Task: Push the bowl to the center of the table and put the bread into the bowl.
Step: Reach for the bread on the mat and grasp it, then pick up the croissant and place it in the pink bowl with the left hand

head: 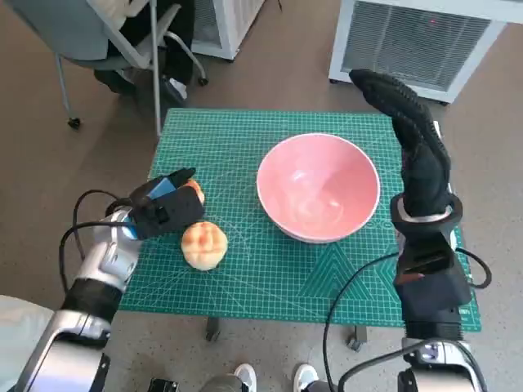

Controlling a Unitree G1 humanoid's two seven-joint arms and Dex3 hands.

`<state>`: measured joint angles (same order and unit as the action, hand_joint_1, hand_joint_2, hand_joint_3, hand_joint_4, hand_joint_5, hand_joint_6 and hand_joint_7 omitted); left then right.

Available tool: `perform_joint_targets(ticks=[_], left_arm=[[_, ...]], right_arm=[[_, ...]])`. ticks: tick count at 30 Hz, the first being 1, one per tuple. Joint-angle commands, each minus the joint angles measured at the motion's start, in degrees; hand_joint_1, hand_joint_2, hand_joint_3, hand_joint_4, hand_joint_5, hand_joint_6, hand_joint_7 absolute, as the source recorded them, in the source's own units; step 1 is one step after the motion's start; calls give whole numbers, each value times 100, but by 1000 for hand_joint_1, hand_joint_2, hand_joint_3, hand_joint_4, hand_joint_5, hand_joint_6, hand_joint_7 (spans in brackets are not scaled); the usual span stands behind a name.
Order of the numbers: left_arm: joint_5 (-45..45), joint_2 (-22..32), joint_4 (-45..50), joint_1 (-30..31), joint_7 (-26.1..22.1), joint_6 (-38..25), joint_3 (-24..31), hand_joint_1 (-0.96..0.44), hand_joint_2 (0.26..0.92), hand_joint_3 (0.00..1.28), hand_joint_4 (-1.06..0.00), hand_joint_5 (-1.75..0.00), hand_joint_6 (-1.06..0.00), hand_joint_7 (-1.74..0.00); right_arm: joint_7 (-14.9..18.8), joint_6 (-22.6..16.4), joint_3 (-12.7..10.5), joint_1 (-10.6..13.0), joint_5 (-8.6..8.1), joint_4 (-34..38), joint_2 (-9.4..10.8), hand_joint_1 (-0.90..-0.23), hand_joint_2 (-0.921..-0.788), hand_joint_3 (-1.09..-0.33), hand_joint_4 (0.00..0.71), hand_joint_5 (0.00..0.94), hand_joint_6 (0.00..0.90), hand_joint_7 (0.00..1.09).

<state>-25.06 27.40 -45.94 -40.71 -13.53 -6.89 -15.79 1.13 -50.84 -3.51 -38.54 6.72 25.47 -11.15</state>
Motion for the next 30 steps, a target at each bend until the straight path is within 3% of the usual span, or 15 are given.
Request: perform_joint_targets(ticks=[1, 3, 8, 11, 15, 20, 30], left_arm=[[-12, -62, -348, -10, 206, 161, 8, -105, 921, 187, -622, -702, -535, -742], [44, -56, -334, 12, 265, 265, 53, -44, 921, 182, -615, -1058, -489, -1060], [93, -50, -344, 25, 319, 387, 95, -8, 921, 162, -621, -1256, -493, -1212], [90, -51, -363, 22, 324, 411, 101, -3, 921, 158, -623, -1282, -495, -1232], [463, 124, 511, 172, 241, 731, 485, 0, 921, 146, -614, -1282, -524, -1233], [611, 174, 1439, 316, 124, 564, 720, 2, 921, 138, -613, -1292, -544, -1208], [397, 72, 3427, 404, 323, 162, 986, 3, 920, 84, -667, -1222, -609, -1152]], right_arm=[[1, 98, 2, 194, -24, -50, -32, -564, -921, -742, 284, 7, -1, 692], [1, 113, 4, 211, -24, -81, -28, -564, -921, -742, 280, 5, -1, 692], [5, 138, 8, 228, -30, -114, -26, -564, -921, -743, 278, 4, -1, 692], [5, 146, 9, 231, -30, -122, -26, -564, -921, -744, 278, 4, -1, 692], [19, 154, 13, 246, -70, -90, -10, -564, -921, -744, 276, 3, -1, 692], [34, 171, 15, 260, -97, -115, -15, -565, -921, -744, 275, 2, -1, 692], [42, 207, 17, 281, -126, -142, -9, -565, -921, -744, 279, 4, -1, 691]])
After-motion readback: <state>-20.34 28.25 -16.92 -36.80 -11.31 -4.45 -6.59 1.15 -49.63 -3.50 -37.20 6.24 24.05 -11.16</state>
